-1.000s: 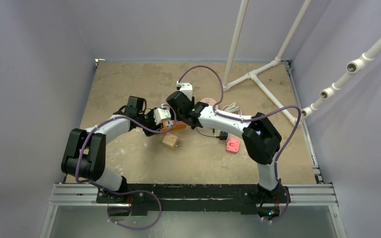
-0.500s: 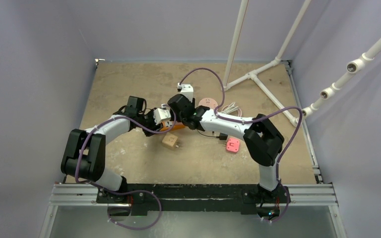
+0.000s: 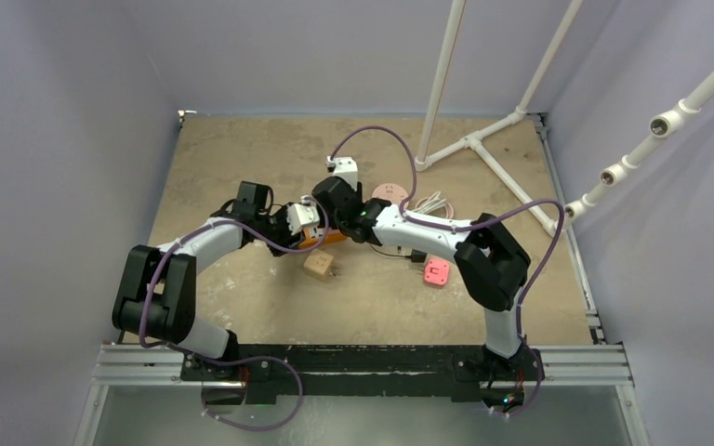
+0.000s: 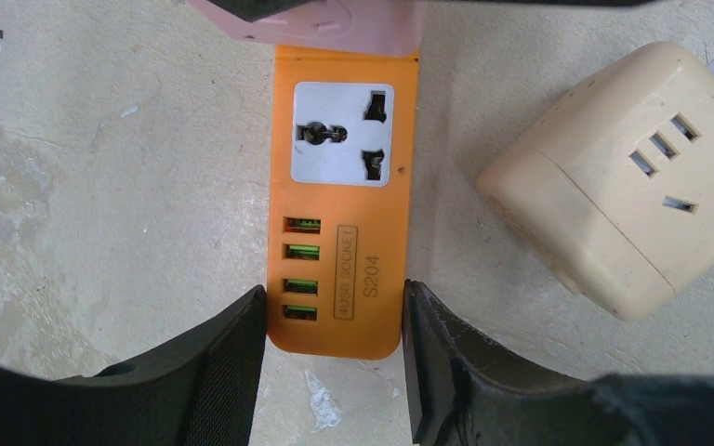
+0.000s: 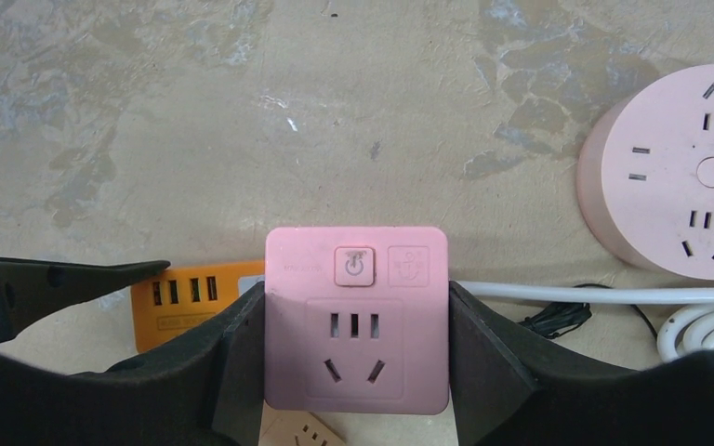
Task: Insert the plug
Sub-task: Move the socket to the center of the board.
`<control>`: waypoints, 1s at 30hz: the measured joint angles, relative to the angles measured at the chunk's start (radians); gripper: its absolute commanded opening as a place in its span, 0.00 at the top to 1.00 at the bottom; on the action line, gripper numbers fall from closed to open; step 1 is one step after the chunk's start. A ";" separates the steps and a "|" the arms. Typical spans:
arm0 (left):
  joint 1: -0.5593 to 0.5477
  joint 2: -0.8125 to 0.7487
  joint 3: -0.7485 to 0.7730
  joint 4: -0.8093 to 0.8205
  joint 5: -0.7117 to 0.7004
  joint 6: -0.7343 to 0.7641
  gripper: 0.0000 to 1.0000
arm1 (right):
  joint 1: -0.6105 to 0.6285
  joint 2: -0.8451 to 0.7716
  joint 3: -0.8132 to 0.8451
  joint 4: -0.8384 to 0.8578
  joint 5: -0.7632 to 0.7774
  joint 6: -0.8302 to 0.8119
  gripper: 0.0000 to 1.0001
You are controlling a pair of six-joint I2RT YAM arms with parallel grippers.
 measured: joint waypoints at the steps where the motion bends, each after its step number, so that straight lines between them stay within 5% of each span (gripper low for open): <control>1: 0.000 0.000 0.000 0.000 0.000 0.000 0.84 | 0.000 0.000 0.000 0.001 0.000 -0.002 1.00; 30: 0.001 -0.017 -0.017 -0.034 0.008 0.008 0.89 | 0.069 -0.018 -0.111 0.107 0.124 0.057 1.00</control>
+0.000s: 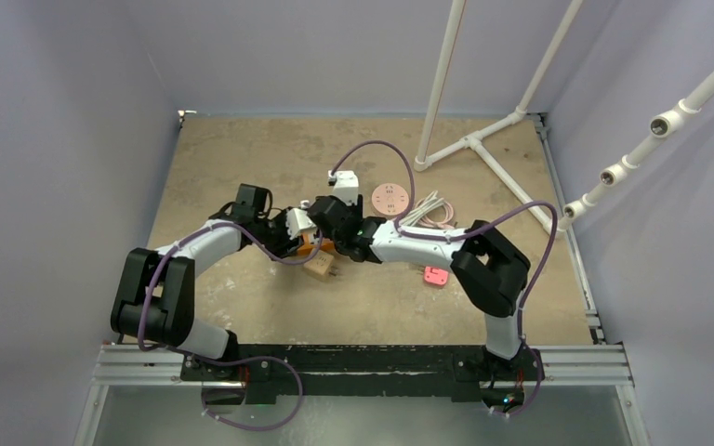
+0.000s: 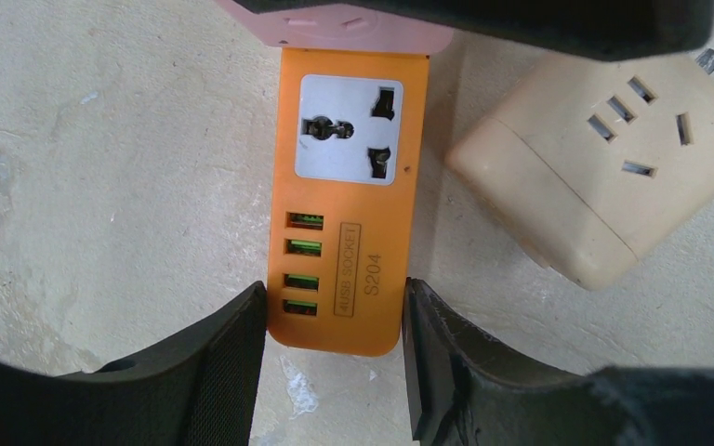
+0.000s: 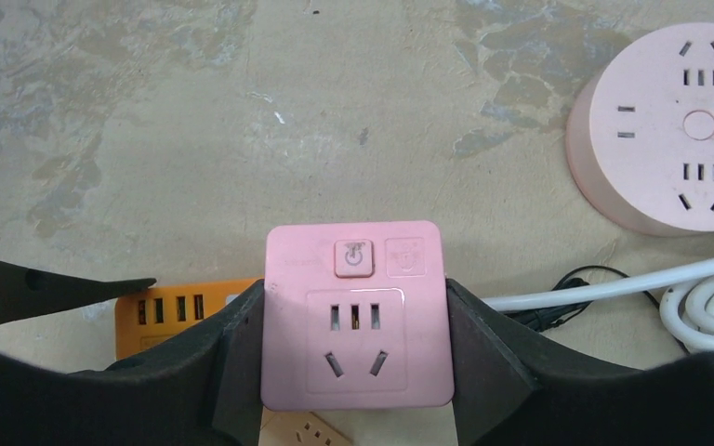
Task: Insert the plug
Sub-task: Move the socket to the center of the board.
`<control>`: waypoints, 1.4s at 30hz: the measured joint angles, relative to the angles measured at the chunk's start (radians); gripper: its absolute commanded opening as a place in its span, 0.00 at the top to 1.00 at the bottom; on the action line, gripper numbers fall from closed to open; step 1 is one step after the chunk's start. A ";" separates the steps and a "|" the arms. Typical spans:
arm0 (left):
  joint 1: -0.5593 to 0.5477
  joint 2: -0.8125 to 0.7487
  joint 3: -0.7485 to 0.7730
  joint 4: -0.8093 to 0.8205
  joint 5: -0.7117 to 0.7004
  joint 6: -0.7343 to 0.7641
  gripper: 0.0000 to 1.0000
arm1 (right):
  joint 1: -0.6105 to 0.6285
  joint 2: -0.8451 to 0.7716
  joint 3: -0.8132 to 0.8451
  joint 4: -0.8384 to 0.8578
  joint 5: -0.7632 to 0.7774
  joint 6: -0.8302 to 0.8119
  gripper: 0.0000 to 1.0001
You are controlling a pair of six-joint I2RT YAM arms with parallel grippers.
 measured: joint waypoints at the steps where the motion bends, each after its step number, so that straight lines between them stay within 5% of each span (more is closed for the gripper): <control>1: 0.000 0.000 0.000 -0.001 0.003 0.002 0.89 | 0.006 0.001 -0.002 -0.001 0.014 0.010 1.00; 13: 0.013 0.000 0.000 -0.005 0.023 0.009 0.91 | 0.067 0.000 -0.060 0.058 0.156 0.082 1.00; 17: 0.025 0.000 0.003 -0.010 0.032 0.001 0.78 | 0.082 0.006 -0.073 0.082 0.193 0.088 1.00; 22: 0.040 0.001 0.034 -0.052 0.021 -0.070 0.47 | 0.116 0.008 -0.104 0.129 0.235 0.083 1.00; 39: 0.047 -0.016 0.086 -0.074 0.003 -0.166 0.34 | 0.171 0.060 -0.082 0.140 0.278 0.034 1.00; 42: 0.047 -0.019 0.082 -0.076 0.003 -0.164 0.34 | 0.171 0.060 -0.056 0.105 0.276 0.035 0.93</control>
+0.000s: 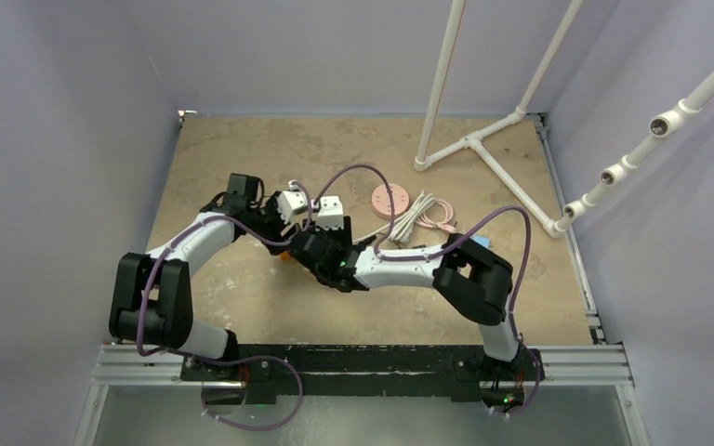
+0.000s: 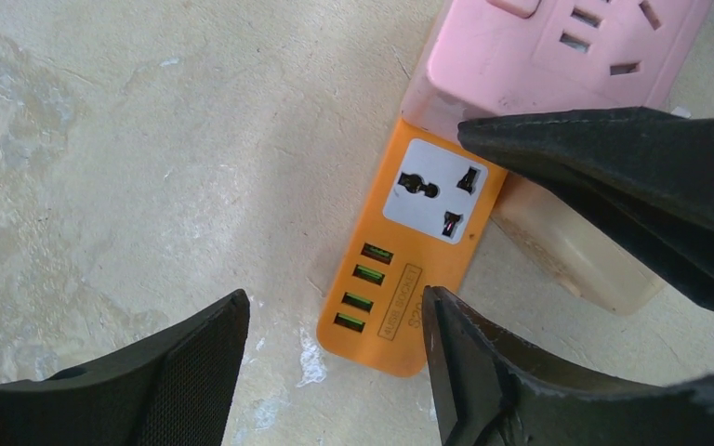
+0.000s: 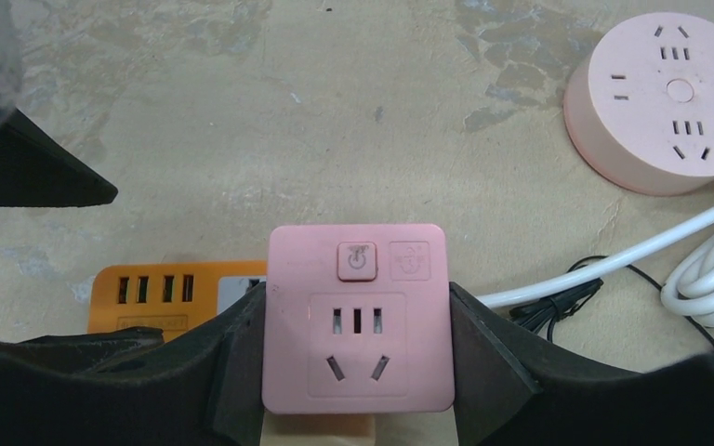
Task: Insert the plug
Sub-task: Move the socket to the center of the board.
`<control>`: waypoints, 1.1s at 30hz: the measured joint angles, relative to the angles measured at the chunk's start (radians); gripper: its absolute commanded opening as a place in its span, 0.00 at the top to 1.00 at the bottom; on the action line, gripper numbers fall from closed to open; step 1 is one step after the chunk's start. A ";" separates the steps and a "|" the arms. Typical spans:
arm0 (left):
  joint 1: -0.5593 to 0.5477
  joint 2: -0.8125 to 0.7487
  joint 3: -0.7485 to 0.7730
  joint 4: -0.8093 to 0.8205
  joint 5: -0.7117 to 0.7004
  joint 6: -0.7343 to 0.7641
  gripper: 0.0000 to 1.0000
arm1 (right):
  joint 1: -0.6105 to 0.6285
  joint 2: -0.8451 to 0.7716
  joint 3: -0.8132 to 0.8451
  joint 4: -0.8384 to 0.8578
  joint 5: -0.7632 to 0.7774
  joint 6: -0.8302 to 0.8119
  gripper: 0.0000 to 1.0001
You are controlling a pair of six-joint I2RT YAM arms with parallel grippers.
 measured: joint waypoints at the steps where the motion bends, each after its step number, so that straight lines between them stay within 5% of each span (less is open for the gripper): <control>1: 0.001 0.000 0.000 -0.002 0.000 0.003 0.34 | 0.000 0.003 0.015 -0.019 -0.001 0.000 0.88; 6: 0.009 -0.013 -0.013 -0.029 -0.004 0.051 0.36 | 0.000 0.029 0.106 -0.130 -0.058 0.022 0.56; 15: 0.045 -0.034 -0.044 -0.044 -0.028 0.156 0.43 | 0.004 0.025 0.157 -0.280 -0.203 0.069 0.21; 23: 0.063 -0.033 -0.051 -0.044 -0.030 0.252 0.47 | -0.036 -0.043 0.117 -0.396 -0.388 0.061 0.09; 33: 0.096 -0.035 -0.051 -0.009 -0.106 0.343 0.56 | -0.342 -0.360 -0.012 -0.439 -0.423 0.006 0.14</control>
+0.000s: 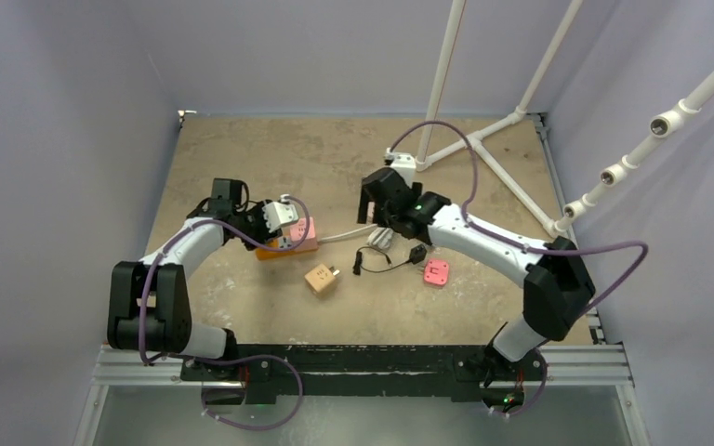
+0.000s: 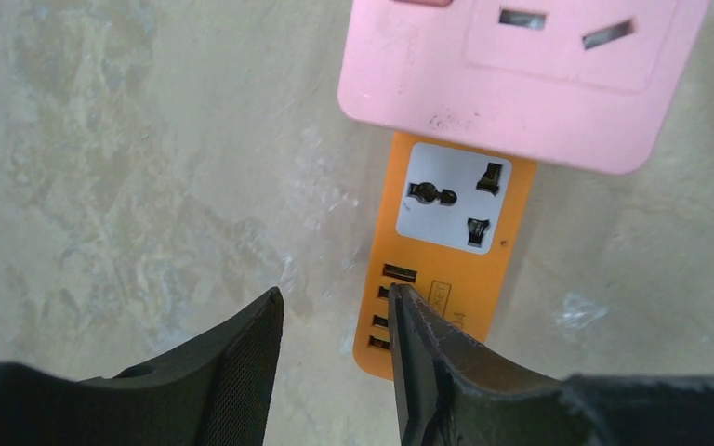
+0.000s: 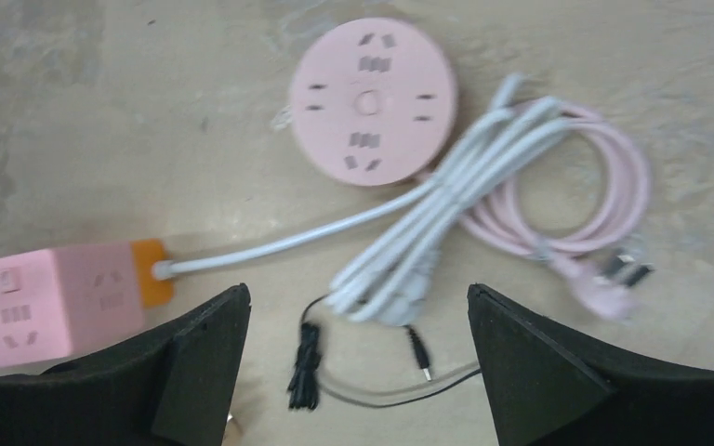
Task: Insert the plug
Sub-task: Move the socket to the center of the board.
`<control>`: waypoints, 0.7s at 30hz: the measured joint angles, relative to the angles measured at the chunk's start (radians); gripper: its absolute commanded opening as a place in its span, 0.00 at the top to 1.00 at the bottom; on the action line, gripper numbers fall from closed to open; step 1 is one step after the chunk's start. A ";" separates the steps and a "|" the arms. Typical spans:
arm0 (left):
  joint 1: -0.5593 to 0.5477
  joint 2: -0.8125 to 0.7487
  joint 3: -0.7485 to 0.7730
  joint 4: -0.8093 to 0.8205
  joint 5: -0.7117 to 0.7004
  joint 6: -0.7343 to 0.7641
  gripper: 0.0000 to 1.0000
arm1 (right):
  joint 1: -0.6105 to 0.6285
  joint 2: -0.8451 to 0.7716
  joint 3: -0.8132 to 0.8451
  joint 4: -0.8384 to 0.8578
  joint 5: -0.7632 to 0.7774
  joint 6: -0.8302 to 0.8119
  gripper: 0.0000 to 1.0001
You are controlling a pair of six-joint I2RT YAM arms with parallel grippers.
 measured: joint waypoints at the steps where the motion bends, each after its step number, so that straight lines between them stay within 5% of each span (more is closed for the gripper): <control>1: 0.015 0.000 0.000 0.003 -0.008 0.015 0.54 | -0.027 -0.027 -0.021 0.001 0.000 -0.002 0.15; 7: 0.099 -0.012 0.003 -0.008 -0.019 0.069 0.35 | -0.204 -0.116 -0.176 0.056 -0.003 -0.019 0.16; 9: 0.107 -0.032 0.003 -0.040 -0.020 0.082 0.09 | -0.246 -0.092 -0.178 0.071 0.000 -0.029 0.14; 11: 0.111 -0.063 0.005 -0.090 -0.003 0.091 0.02 | -0.253 -0.044 -0.153 0.085 -0.002 -0.040 0.13; 21: 0.091 -0.108 0.227 -0.274 0.143 -0.018 0.01 | -0.235 0.062 -0.080 0.138 -0.026 -0.078 0.26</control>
